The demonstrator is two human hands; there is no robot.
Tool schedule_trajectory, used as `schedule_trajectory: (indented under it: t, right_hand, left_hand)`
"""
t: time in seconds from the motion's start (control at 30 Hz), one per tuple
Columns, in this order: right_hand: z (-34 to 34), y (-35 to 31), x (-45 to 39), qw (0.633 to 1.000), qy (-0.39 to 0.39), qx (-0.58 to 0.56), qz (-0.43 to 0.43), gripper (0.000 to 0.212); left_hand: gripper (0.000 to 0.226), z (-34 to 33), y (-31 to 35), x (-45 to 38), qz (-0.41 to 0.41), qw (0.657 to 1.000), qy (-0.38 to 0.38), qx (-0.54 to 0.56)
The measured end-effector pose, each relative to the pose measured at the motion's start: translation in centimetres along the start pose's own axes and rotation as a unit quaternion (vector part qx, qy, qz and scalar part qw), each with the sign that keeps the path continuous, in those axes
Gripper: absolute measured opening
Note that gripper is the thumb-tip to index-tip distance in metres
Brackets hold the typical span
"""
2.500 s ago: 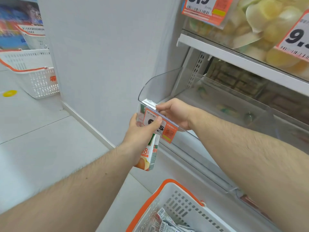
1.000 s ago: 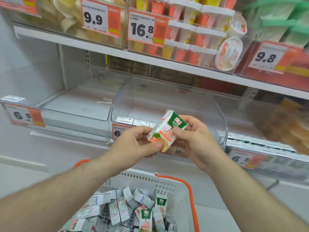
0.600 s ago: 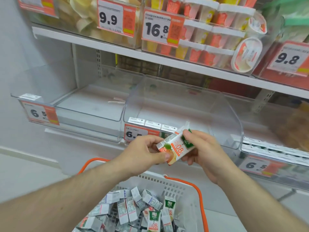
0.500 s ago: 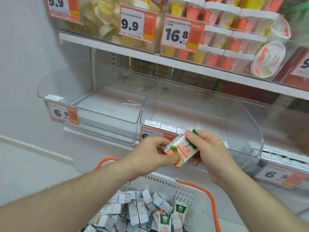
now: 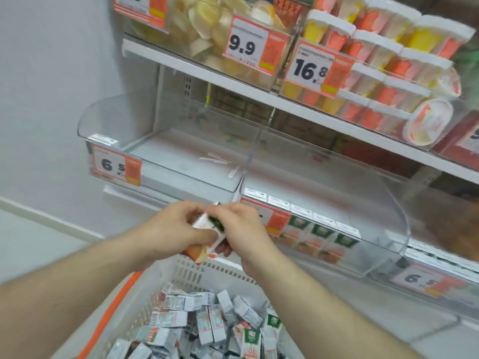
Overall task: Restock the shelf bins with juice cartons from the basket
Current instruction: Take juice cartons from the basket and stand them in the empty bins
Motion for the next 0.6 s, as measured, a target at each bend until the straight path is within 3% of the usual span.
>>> schedule_trajectory:
  t: [0.4,0.6]
  right_hand:
    - [3.1,1.7,1.2,0.998,0.033,-0.021,-0.048,0.032]
    - [8.5,0.8,2.7,0.995,0.094,-0.034,-0.022,0.024]
  left_hand:
    - [0.024,-3.0,0.3,-0.6,-0.004,0.999,-0.045,-0.021]
    - [0.035,-6.4,2.1,-1.0,0.004,0.988,-0.106,0.112]
Point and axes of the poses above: each hand's wrist, its own x-axis away from the middle knuckle, its own z-axis out of the back of the hand, y = z × x, the point moved 3 cm from there along -x, towards the middle knuckle, and after that the axes turned 2 degrees about y, right-handed, at the moved point
